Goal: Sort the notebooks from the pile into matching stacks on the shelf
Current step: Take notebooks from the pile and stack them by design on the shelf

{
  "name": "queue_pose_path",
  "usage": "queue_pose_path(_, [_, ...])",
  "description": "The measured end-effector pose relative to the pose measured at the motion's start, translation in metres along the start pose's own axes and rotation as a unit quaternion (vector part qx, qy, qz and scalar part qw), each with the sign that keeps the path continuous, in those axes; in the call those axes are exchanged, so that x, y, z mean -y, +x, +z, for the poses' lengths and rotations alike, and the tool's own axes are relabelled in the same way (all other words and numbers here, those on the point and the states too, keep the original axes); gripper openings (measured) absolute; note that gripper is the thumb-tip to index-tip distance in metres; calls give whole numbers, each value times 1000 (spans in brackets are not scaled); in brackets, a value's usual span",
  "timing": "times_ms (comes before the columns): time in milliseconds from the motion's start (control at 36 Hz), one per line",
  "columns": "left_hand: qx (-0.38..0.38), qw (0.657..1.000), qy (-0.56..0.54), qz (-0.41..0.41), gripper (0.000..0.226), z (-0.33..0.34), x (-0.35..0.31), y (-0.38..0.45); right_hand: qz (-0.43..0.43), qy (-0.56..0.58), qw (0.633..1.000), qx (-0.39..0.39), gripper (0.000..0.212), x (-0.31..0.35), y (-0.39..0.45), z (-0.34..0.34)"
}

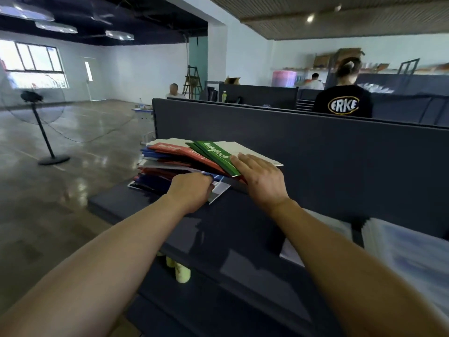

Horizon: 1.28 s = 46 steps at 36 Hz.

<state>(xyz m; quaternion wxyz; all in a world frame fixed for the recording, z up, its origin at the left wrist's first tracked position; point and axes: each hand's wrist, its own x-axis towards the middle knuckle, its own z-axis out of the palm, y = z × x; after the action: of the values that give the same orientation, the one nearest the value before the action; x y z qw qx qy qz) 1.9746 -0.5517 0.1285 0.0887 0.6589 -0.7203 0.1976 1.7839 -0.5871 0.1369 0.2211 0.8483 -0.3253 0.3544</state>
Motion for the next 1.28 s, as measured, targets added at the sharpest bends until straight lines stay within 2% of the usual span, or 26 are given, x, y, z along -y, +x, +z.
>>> queue_pose_path(111, [18, 999, -22, 35, 35, -6, -44, -1, 4, -24, 999, -29, 55, -17, -31, -24])
queue_pose_path(194, [17, 997, -22, 66, 36, -9, -76, 1, 9, -68, 996, -48, 36, -28, -55, -46])
queue_pose_path(250, [23, 995, -21, 92, 36, -9, -96, 3, 18, -92, 994, -48, 42, -32, -72, -63])
queue_pose_path(389, [30, 981, -59, 183, 32, -14, -149, 2, 66, -150, 986, -12, 44, -42, -119, -103])
queue_pose_path(556, [48, 967, -135, 210, 34, -20, -214, -12, 151, -224, 961, 57, 47, -45, -176, -151])
queue_pose_path(639, [63, 954, -167, 241, 33, -31, -249, -23, 181, -248, 950, 61, 46, -47, -198, -176])
queue_pose_path(694, [84, 947, -176, 256, 33, -37, -271, -28, 195, -268, 942, 54, 37, -49, -212, -194])
queue_pose_path(778, [79, 943, -180, 269, 33, -48, -302, -35, 232, -272, 932, 63, 61, -51, -233, -220])
queue_pose_path(861, [98, 930, -249, 252, 39, -66, -333, -51, 250, -293, 919, 81, 64, -60, -255, -244])
queue_pose_path(889, [117, 912, -313, 236, 40, -71, -345, -56, 259, -295, 916, 85, 64, -62, -261, -252])
queue_pose_path(917, [144, 877, -408, 209, 42, -75, -358, -62, 265, -296, 914, 83, 63, -65, -269, -259])
queue_pose_path(944, [180, 817, -523, 163, 41, -77, -371, -67, 272, -291, 914, 82, 63, -68, -276, -265])
queue_pose_path(972, [225, 740, -626, 101, 38, -79, -384, -71, 275, -285, 915, 78, 63, -70, -282, -270])
queue_pose_path(1028, [294, 592, -750, -17, 29, -83, -409, -82, 272, -280, 917, 81, 64, -74, -295, -282])
queue_pose_path(1056, [310, 537, -782, -60, 29, -88, -420, -87, 267, -283, 917, 87, 64, -76, -301, -287])
queue_pose_path(1111, [322, 450, -825, -118, 43, -99, -441, -96, 257, -290, 916, 100, 64, -82, -312, -297])
queue_pose_path(1194, [330, 376, -847, -179, 60, -109, -464, -104, 239, -274, 926, 97, 70, -88, -330, -305])
queue_pose_path(1278, [324, 340, -856, -216, 43, -109, -477, -108, 242, -235, 936, 104, 72, -88, -346, -307])
